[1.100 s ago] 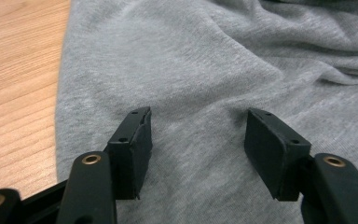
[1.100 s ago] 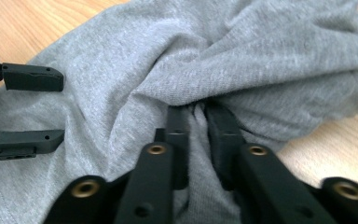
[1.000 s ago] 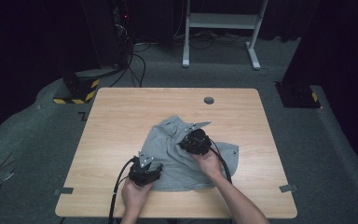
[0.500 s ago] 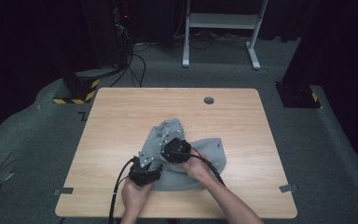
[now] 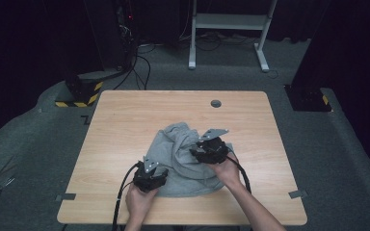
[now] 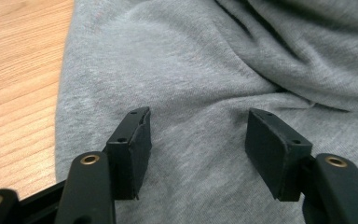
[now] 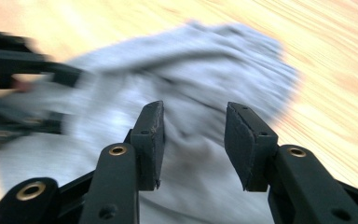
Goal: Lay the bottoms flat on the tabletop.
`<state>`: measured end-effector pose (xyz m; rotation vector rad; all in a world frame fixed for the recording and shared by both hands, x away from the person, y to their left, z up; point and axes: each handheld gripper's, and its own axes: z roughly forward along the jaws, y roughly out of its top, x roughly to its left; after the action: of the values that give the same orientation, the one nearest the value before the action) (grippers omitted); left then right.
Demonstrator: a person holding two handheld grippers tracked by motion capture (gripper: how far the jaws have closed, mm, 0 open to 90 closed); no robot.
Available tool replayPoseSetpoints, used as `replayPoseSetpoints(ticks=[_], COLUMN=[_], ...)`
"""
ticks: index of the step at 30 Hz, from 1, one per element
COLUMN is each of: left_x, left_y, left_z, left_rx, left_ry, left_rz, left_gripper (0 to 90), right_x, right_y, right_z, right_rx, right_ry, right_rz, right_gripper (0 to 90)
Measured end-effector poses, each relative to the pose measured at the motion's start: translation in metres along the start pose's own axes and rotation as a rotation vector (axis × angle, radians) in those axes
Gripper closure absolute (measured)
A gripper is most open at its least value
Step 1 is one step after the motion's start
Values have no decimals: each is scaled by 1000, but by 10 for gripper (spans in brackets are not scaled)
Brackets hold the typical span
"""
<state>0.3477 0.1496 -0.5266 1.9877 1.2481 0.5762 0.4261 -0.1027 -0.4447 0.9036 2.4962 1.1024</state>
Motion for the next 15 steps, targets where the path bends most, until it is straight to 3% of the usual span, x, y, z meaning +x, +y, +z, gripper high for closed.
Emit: replayPoseSetpoints(ticks=[1,4,6,8,11,12,13,15], left_x=[0,0,0,0,0,0,0,0], left_y=[0,0,0,0,0,0,0,0], left_z=[0,0,0,0,0,0,0,0], left_rx=[0,-2,-1,-1,0,0,-1,-1], left_ry=[0,1,1,1,1,1,2,2], left_rz=[0,-2,-1,0,-1,-1,-1,-2], left_gripper=[409,409,409,409,409,409,409,408], right_x=[-15,-29,-27,-23,-30,-30,-36,-37], right_y=[-9,-24,-33,-42,-45,-45,-48,-52], right_z=[5,21,27,28,24,24,31,31], right_rx=[32,91,126,131,108,108,175,191], right_ry=[-28,-23,-6,-35,-94,-94,-130,-121], right_rz=[60,109,107,73,107,107,83,30], right_gripper=[554,511,500,500,524,524,657,785])
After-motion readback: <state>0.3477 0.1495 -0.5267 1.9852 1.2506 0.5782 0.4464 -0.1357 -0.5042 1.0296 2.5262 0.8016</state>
